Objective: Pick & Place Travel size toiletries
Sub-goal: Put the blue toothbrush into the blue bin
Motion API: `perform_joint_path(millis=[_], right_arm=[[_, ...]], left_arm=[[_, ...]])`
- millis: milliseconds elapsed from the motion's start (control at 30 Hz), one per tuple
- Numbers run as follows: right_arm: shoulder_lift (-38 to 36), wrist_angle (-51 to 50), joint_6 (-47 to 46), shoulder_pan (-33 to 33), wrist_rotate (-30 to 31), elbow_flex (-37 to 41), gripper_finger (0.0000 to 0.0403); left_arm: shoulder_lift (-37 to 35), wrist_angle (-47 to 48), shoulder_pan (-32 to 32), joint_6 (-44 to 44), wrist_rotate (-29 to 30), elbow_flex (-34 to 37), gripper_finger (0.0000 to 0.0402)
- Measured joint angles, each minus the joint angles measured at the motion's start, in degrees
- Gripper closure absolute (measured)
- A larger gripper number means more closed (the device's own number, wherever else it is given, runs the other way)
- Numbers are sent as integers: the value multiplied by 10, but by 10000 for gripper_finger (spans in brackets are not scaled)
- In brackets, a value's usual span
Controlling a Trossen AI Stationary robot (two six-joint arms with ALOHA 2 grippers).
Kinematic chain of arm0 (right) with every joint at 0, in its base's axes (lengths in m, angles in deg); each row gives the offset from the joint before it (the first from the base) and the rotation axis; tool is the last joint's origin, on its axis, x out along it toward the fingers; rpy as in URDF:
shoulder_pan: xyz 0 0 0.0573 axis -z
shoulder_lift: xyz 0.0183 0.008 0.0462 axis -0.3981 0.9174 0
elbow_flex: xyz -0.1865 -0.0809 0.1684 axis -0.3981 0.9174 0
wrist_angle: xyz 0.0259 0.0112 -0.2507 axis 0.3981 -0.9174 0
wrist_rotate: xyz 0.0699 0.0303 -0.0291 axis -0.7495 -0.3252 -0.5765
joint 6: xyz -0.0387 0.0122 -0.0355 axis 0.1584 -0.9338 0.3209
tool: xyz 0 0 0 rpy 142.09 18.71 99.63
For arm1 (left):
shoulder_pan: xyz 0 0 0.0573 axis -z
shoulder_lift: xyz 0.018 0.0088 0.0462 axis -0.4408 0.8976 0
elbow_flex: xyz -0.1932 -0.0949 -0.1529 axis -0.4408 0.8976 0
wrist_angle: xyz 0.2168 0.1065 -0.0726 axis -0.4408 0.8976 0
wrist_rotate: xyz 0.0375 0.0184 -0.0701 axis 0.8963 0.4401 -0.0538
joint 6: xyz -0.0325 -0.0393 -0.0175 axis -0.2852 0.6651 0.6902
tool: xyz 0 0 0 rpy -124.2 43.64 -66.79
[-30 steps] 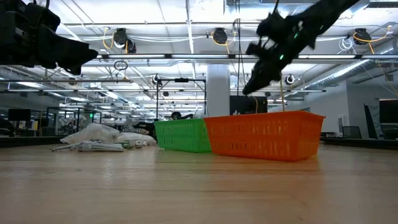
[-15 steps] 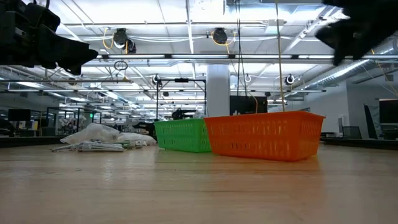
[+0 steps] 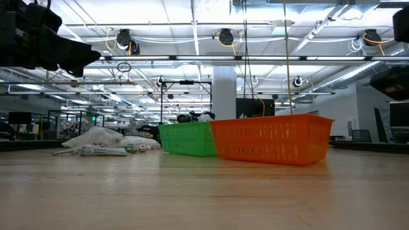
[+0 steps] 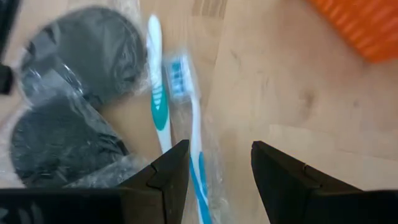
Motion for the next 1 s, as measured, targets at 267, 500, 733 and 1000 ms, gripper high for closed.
perform_joint_path(millis=[267,500,733,1000], right_arm=[[54,2,-15,-4,-30,0,243],[59,-10,-14,-4,-30,0,258],[59,-25,19,8,-29,0,280],[57,-16,0,14,-27,29,287]], left_arm=[[0,0,0,0,0,0,243],[0,0,0,0,0,0,243],[0,0,0,0,0,0,243],[0,0,0,0,0,0,243]])
